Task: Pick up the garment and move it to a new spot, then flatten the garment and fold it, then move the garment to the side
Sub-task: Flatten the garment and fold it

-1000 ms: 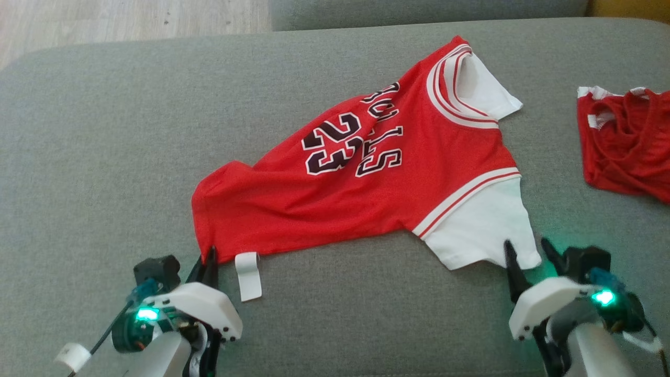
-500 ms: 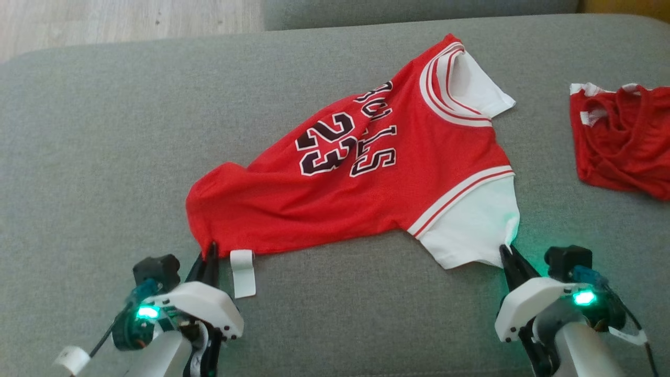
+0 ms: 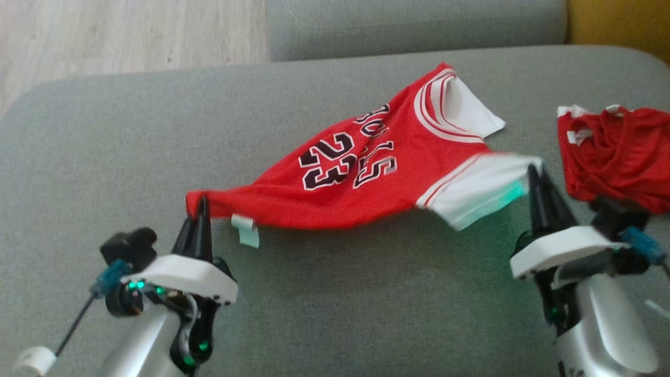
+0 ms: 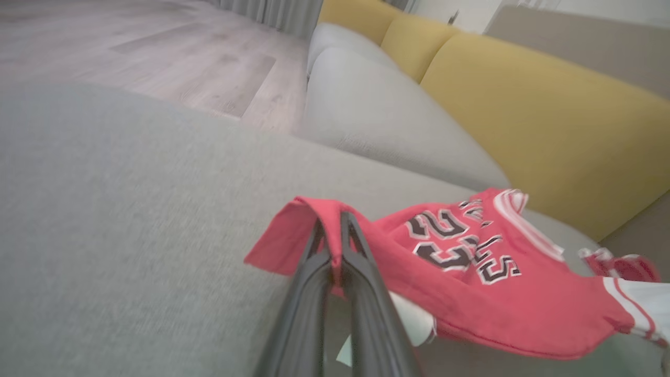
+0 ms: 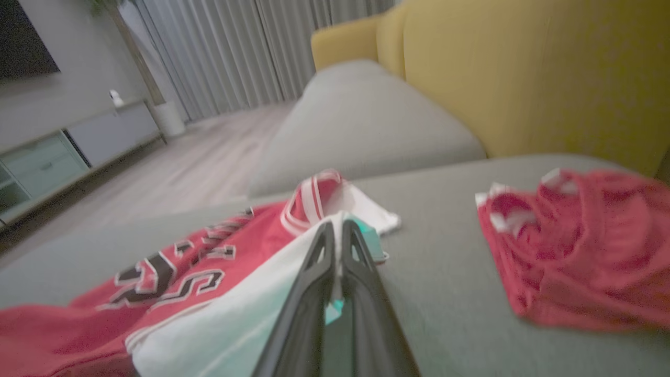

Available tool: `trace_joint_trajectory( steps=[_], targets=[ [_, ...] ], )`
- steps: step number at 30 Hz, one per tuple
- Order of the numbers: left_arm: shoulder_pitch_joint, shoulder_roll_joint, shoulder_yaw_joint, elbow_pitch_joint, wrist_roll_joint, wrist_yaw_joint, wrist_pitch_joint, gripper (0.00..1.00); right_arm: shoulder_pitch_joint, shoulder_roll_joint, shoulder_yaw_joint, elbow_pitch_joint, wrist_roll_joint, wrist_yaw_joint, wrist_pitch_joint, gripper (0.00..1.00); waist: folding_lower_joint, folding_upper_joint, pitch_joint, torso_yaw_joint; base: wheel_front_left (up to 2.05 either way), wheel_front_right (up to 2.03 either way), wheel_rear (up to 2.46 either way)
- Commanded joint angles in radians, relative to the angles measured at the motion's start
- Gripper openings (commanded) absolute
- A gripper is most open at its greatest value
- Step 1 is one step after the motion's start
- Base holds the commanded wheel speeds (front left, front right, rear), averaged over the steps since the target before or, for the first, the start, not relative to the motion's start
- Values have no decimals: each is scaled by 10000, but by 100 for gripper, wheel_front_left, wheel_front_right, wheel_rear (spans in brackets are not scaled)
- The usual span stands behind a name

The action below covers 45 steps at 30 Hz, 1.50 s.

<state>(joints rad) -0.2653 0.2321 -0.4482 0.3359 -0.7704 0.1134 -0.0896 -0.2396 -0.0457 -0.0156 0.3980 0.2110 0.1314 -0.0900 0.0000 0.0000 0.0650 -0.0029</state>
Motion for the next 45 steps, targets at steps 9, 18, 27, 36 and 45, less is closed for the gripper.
trace_joint_trajectory(
  steps=[9, 18, 27, 36, 45],
  targets=[
    [-833, 1238, 1256, -3914, -367, 393, 781, 0, -563, -45, -386, -4094, 102, -7, 138, 0, 0, 0, -1194, -152, 0, 0, 0],
    [-2020, 2641, 1806, -7324, 82, 1165, 2427, 0, -778, -45, -1034, -7749, -388, -7, 1710, 0, 0, 0, -1638, -386, 0, 0, 0],
    [-2958, 3412, 1809, -8049, 368, 1407, 3689, 0, -849, -200, -1200, -9502, -943, -7, 2974, 0, 0, 0, -1235, -507, 0, 0, 0],
    [-4261, 3237, 1495, -6141, 424, 959, 3768, 0, -2446, -802, -722, -7824, -1163, -7, 3274, 0, 0, 0, 580, -611, 0, 0, 0],
    [-8526, 3439, 1128, -2099, 2003, -235, 2727, 0, -8063, -781, -3, -2942, -2233, -7, 1829, 0, 0, 0, 2688, -1342, 0, 0, 0]
  ],
)
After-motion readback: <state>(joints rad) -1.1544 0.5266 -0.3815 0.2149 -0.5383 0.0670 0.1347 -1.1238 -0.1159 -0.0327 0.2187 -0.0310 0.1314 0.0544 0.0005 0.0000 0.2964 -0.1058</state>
